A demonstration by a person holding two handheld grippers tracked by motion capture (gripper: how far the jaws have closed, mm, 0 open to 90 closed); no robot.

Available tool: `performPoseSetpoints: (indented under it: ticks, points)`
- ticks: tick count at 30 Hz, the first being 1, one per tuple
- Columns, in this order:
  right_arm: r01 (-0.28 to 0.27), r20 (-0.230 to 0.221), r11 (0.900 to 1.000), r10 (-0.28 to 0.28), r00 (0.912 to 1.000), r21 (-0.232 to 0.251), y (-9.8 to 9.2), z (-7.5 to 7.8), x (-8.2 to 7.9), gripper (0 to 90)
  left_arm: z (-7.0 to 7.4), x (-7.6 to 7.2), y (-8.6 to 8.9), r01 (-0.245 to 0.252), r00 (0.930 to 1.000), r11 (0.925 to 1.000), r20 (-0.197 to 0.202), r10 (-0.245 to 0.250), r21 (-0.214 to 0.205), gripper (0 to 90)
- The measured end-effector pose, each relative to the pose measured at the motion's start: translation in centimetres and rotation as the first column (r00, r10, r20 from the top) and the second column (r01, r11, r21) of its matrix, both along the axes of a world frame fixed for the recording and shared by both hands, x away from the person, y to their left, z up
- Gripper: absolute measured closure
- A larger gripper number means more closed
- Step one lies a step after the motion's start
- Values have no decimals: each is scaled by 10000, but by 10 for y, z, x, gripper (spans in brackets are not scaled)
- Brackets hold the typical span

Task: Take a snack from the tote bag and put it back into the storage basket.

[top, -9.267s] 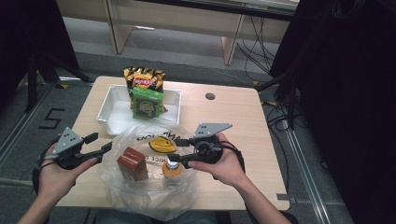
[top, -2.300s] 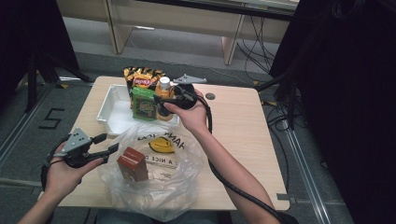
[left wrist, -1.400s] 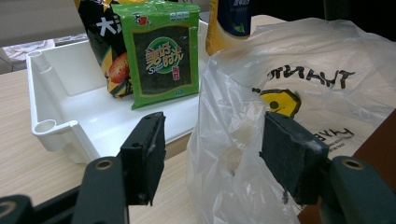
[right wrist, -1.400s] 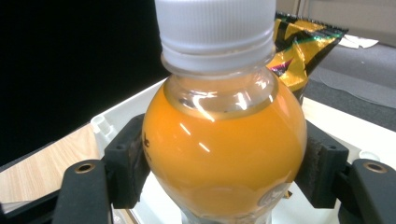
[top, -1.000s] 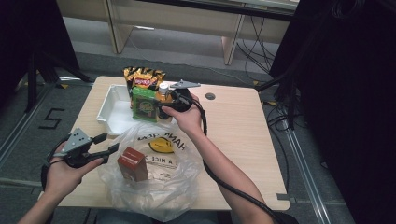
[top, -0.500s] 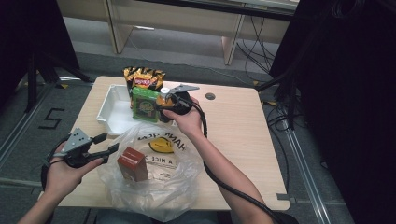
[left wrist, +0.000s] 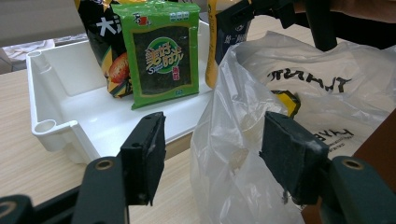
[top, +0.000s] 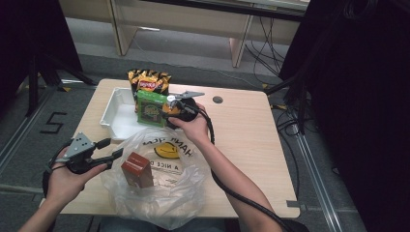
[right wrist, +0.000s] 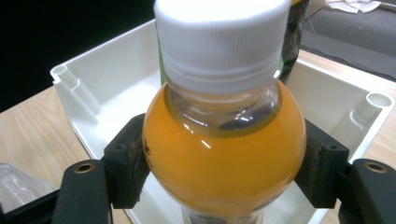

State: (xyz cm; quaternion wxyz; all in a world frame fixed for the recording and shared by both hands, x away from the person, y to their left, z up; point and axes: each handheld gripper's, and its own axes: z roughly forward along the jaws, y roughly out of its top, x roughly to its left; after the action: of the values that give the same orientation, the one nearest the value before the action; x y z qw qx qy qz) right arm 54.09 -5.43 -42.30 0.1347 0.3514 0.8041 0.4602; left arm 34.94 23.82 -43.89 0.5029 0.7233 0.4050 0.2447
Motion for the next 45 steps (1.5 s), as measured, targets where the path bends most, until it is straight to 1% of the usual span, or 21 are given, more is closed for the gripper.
performPoseSetpoints:
  ticks: [4,5,7,8,9,10,14,18,19,21,23,25,30,32,33,35,36,37,38,40,45]
  points:
    - [57,-203,10000,-58,9998,-29,1,-3,0,313,0,0,0,3,10000,10000,-3,-3,0,394]
    - [26,-37,9999,-27,10000,-157,0,-4,1,312,0,0,0,5,10000,10000,-6,-5,3,394]
    - [35,-74,10000,-36,10000,-85,0,-6,1,313,0,0,0,12,10000,10000,-8,-12,15,394]
    - [-4,-11,9998,4,10000,-181,0,-7,1,313,0,0,0,16,10000,10000,-7,-16,14,394]
    - [46,-97,9995,-49,9999,-314,-1,-6,1,312,0,0,0,16,10000,10000,-5,-16,11,394]
    - [61,-74,9998,-63,10000,-215,0,-8,1,312,0,0,0,16,10000,10000,-8,-16,18,394]
    - [20,-252,9992,-30,9997,-392,-1,-11,1,312,-1,1,0,68,10000,10000,-8,-68,-24,394]
    - [64,-245,9991,-74,9997,-419,-1,-15,2,312,-1,1,0,48,10000,10000,-4,-48,-22,394]
    - [58,-216,9985,-70,9997,-550,-1,-16,2,312,0,0,0,17,10000,10000,-9,-17,20,394]
    - [152,-164,9992,-158,9997,-367,1,-18,2,312,0,0,0,20,10000,10000,-8,-20,18,394]
    - [6,-249,9990,-17,9997,-451,0,-17,2,312,0,0,0,25,10000,10000,-9,-25,19,394]
    - [-54,-179,9986,45,9998,-527,0,-17,3,312,-1,1,0,67,10000,10000,-14,-67,-24,394]
    - [-43,-251,9986,30,9997,-527,-1,-18,2,311,-1,1,-1,40,10000,10000,-25,-39,8,394]
    - [-165,-142,9973,155,9998,-721,-1,-17,2,310,-1,1,0,71,10000,10000,-22,-71,12,395]
    - [-185,-226,9973,170,9996,-709,0,-16,1,309,-1,1,0,71,10000,10000,-16,-71,0,395]
    - [-136,-72,9983,132,9999,-561,1,-18,1,308,-1,1,0,70,10000,10000,-5,-70,-13,395]
    - [-240,-200,9972,226,9995,-703,0,-17,1,306,-1,1,-1,69,10000,10000,-6,-69,-8,395]
    - [-234,-329,9977,214,9992,-642,0,-17,1,301,-1,1,0,78,10000,10000,-11,-78,-1,395]
    - [-183,-208,9980,171,9996,-600,-1,-17,2,284,-1,0,0,25,10000,10000,-34,-24,56,395]
    - [-150,-237,9984,138,9996,-538,-1,-16,2,265,-1,0,0,38,10000,10000,-35,-37,47,395]
    - [58,20,9971,-57,10000,-760,-2,-13,0,188,-1,0,0,22,10000,10000,-17,-21,72,395]
